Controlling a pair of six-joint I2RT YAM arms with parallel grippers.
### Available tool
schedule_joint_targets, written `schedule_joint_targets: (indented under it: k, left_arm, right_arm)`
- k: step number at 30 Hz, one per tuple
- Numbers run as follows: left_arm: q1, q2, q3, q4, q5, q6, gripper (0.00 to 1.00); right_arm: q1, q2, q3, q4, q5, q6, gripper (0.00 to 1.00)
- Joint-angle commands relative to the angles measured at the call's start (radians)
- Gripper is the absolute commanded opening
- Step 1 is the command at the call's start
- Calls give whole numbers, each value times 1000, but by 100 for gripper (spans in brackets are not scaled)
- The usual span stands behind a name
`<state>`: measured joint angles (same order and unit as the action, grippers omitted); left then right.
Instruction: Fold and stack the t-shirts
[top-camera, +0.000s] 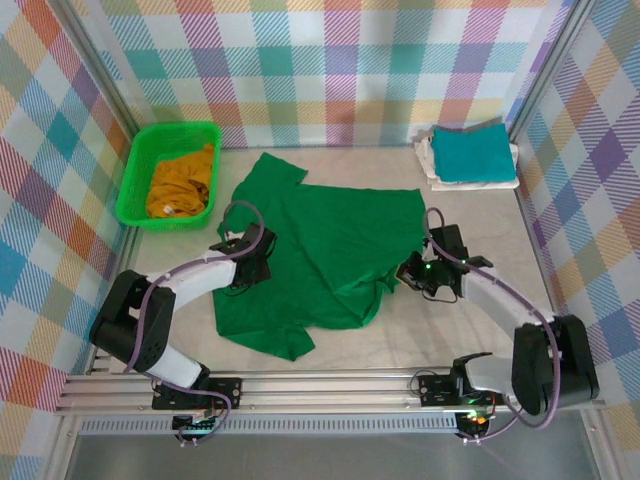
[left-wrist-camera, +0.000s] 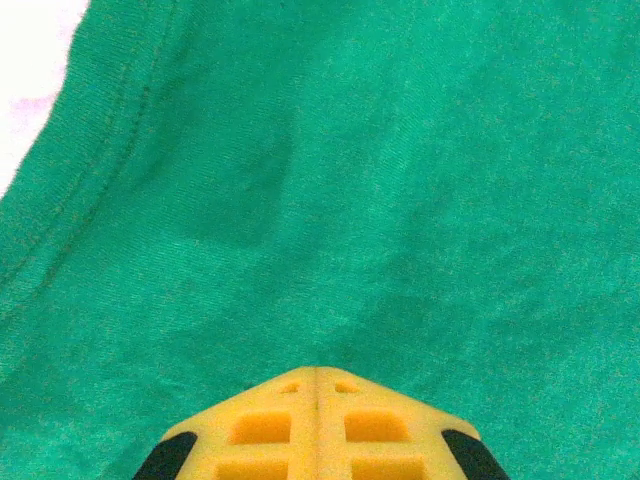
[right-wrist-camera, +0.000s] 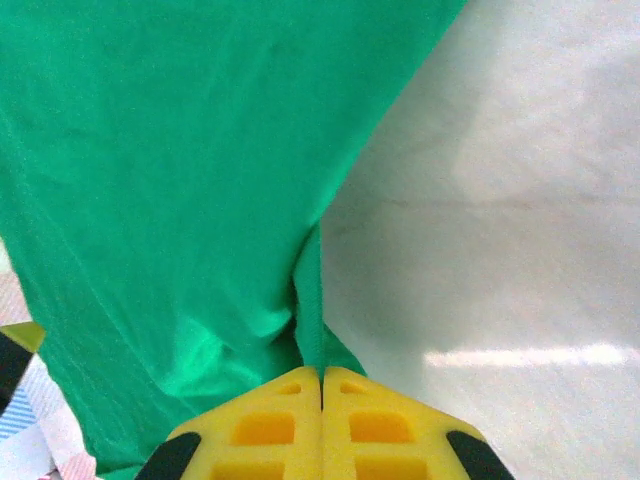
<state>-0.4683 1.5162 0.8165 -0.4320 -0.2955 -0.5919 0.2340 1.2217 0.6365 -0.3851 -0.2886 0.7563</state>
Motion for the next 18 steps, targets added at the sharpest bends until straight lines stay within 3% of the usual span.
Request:
schedule_joint_targets:
  k: [1, 9, 18]
  left_arm:
    - [22, -25, 2, -38, -33, -18, 0]
    - [65, -1, -10, -18, -1, -4, 0]
    - [98, -16, 5, -44, 2, 30, 0]
  right_arm:
    - [-9, -88, 47, -334, 100, 25, 0]
    - [-25, -290, 123, -803, 316, 83, 0]
    - [-50, -346, 172, -913, 382, 107, 1]
